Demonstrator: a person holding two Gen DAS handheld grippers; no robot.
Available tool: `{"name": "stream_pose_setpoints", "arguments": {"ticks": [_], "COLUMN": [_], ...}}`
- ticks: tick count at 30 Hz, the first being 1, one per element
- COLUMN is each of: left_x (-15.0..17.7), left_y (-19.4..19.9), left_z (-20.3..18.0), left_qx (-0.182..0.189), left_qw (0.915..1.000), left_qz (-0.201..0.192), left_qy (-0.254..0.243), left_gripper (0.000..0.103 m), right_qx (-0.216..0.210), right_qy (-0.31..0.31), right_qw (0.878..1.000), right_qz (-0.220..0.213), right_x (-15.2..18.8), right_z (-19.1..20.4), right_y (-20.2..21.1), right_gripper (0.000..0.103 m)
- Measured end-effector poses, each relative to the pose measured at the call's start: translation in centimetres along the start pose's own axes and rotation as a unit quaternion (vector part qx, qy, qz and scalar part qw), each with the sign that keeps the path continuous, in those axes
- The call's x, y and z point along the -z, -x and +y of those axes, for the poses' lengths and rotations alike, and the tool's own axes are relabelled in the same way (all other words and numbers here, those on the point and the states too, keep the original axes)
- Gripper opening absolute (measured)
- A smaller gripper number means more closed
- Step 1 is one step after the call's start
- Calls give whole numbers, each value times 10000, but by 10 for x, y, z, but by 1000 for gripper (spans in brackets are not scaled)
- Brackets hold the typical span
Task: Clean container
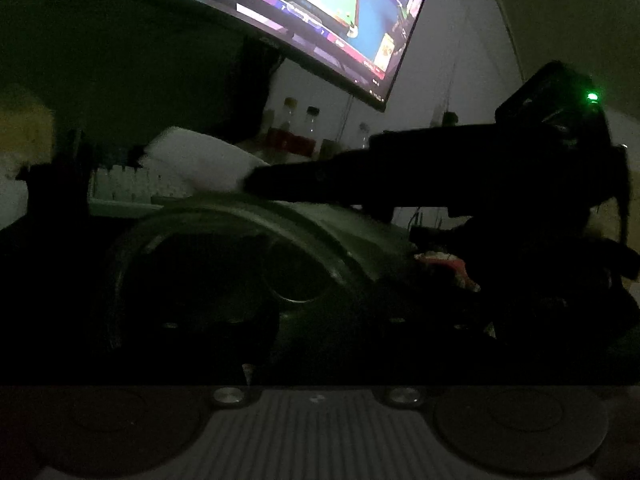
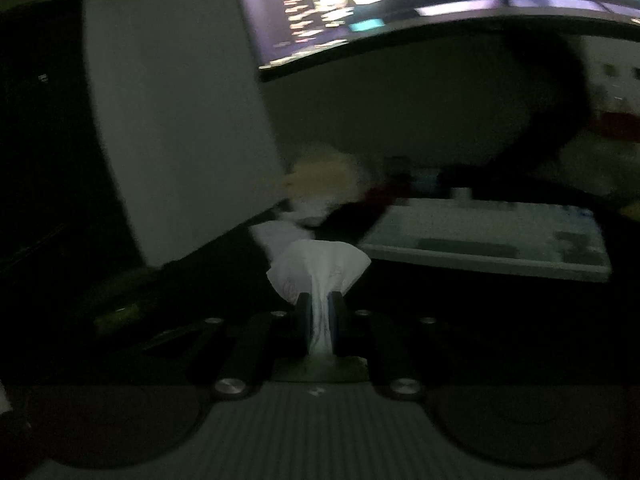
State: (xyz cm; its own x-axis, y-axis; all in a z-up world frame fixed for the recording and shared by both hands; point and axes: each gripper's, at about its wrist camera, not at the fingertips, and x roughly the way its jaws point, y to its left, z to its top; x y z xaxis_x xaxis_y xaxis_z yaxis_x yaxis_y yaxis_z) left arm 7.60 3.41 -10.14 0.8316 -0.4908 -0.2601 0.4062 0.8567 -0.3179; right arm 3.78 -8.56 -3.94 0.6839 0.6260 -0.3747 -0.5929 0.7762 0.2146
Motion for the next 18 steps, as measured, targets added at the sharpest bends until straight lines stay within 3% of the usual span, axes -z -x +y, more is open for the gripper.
{"name": "stream_pose_setpoints", "arguments": {"ticks": [4,9,10,12,15,16,18], "left_x": [2,2,2,2,1,1,1], "left_y": [1,1,1,2,2,1,1], "left_z": [4,7,8,9,10,9,8], "left_qx": [22,43,41,21,5,-11,-43], "left_qw": [9999,9995,9994,9991,9987,9988,9991], "left_qz": [-78,-138,-155,-198,-209,-208,-175], "left_qy": [117,270,308,387,465,442,373], "left_gripper": [38,38,38,40,40,40,39], "right_qx": [-232,753,746,492,-361,-487,-328], "right_qy": [78,-189,-210,-100,261,312,244], "right_qw": [9997,9970,9970,9987,9990,9983,9991], "right_qz": [-22,-29,-39,-89,-104,-104,-109], "right_x": [2,0,0,1,4,4,3], "right_z": [4,-19,-18,-7,16,19,14], "right_y": [-1,-1,-1,0,3,2,0], "right_gripper": [11,12,12,12,12,12,12]}}
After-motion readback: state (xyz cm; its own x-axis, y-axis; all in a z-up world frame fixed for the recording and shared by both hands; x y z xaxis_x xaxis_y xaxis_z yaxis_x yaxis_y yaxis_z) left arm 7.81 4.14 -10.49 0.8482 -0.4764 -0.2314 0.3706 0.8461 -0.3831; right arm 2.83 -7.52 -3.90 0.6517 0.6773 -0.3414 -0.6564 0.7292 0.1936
